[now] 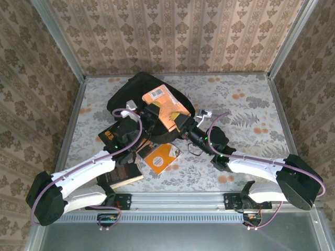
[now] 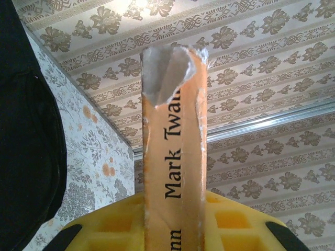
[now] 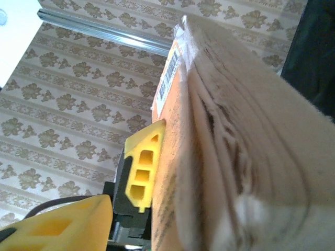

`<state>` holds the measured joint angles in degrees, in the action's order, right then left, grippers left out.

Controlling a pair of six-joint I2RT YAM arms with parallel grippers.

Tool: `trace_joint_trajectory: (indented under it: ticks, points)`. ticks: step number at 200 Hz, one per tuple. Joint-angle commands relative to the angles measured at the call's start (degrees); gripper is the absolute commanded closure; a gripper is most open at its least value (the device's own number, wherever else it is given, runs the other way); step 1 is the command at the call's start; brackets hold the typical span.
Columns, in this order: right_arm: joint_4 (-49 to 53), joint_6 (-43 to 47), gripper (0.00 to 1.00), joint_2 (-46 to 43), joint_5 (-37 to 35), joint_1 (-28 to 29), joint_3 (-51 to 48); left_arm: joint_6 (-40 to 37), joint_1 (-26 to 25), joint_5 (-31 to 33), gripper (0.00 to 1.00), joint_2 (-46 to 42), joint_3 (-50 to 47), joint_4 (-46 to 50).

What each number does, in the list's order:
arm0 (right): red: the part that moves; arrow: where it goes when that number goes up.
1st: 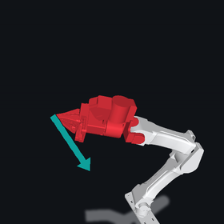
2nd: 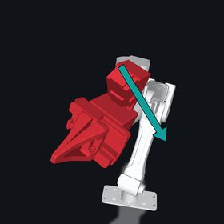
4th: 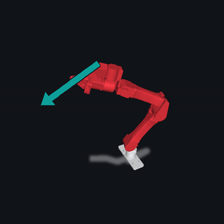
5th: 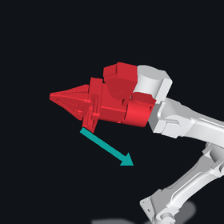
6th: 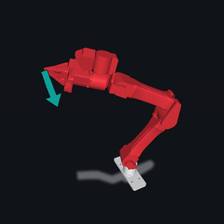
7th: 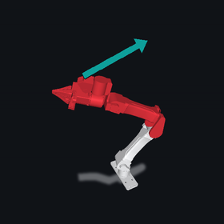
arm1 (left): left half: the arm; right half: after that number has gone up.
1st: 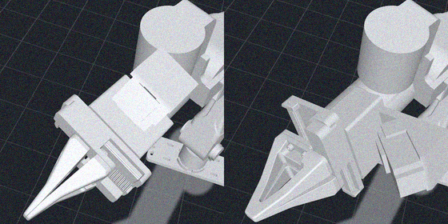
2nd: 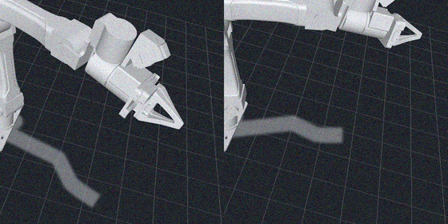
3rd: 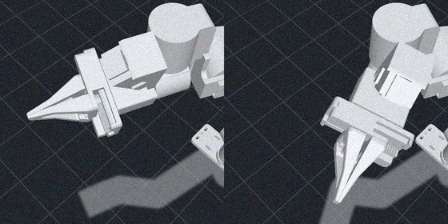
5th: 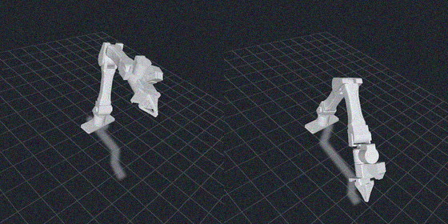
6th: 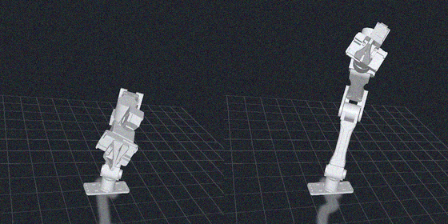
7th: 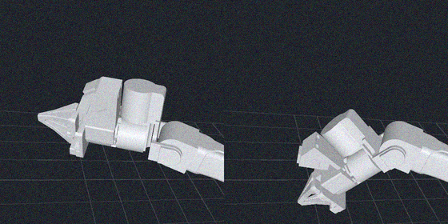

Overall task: Pack the student bag
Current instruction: Pass the book, then open the student bag at the top-center of the table.

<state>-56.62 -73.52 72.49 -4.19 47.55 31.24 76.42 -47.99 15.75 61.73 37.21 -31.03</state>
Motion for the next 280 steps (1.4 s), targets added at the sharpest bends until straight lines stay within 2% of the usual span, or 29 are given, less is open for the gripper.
trace_joint_trajectory:
  ticks: [1, 21, 37, 52, 68, 81, 84, 92, 106, 113, 130, 146, 170, 188, 210, 238, 280]
  points:
    - [-1.16, 2.14, 0.47, -1.21, -4.44, 0.24, 0.84, 0.61, -0.24, 1.25, 1.0, -1.53, 1.02, -0.97]
    - [-0.22, 3.0, 0.49, -0.88, -5.71, 0.12, 1.13, 0.8, -0.35, 0.53, 1.0, -1.18, 1.02, -0.97]
    - [0.13, 3.28, 0.56, 0.0, -6.26, -0.14, 2.03, 0.94, -0.31, 0.14, 1.0, -1.09, 0.78, -0.86]
    - [-0.02, 3.05, 0.68, 1.1, -6.69, -0.4, 2.81, 1.25, -0.29, -0.03, 1.0, -0.95, 0.37, -0.92]
    - [0.4, 3.02, 0.88, 1.54, -7.04, -0.76, 3.25, 1.07, -0.22, -0.14, 1.0, -1.08, -0.28, -0.88]
    - [1.65, 3.09, 1.0, 0.81, -7.31, -1.09, 2.89, 0.19, 0.06, -0.56, 1.0, -1.51, -0.51, 0.28]
    - [1.95, 3.23, 1.0, 0.51, -7.39, -1.2, 2.71, -0.1, 0.27, -0.86, 1.0, -1.71, -0.48, 1.01]
    - [3.27, 3.75, 1.0, -0.57, -7.42, -1.65, 2.1, -1.18, 0.95, -2.21, 0.9, -2.2, -0.18, 3.0]
    - [7.15, 4.86, 1.0, -3.65, -7.63, -2.64, 0.78, -6.71, 3.42, -7.85, 0.63, -2.5, 1.29, 5.7]
    - [10.3, 5.95, 1.0, -6.26, -7.99, -3.52, -0.4, -9.91, 5.05, -11.24, 0.54, -2.45, 3.14, 9.57]
    - [21.99, 8.87, 1.0, -13.38, -8.92, -5.73, -1.79, -21.43, 7.81, -17.18, 0.38, -0.99, 10.6, 23.19]
    - [33.64, 12.3, 1.0, -20.2, -9.09, -8.16, -2.15, -33.07, 8.26, -18.26, 0.27, 2.73, 19.22, 37.5]
    - [45.96, 14.61, 1.0, -29.69, -9.04, -13.01, -4.23, -47.18, 8.36, -19.92, 0.19, 11.27, 29.79, 50.98]
    - [53.96, 15.41, 1.0, -35.63, -8.59, -17.05, -5.55, -54.71, 7.92, -24.09, 0.18, 18.94, 36.87, 58.14]
    - [62.18, 17.7, 1.0, -39.52, -7.46, -20.99, -5.09, -61.67, 5.54, -22.57, 0.16, 27.79, 45.32, 66.62]
    - [70.1, 19.12, 1.0, -41.44, -8.04, -23.6, -5.11, -67.46, 2.43, -18.25, 0.15, 37.8, 54.07, 73.89]
    - [69.05, 17.98, 1.0, -42.51, -3.12, -26.72, -8.66, -71.5, 0.84, -13.95, 0.16, 46.24, 61.56, 78.42]
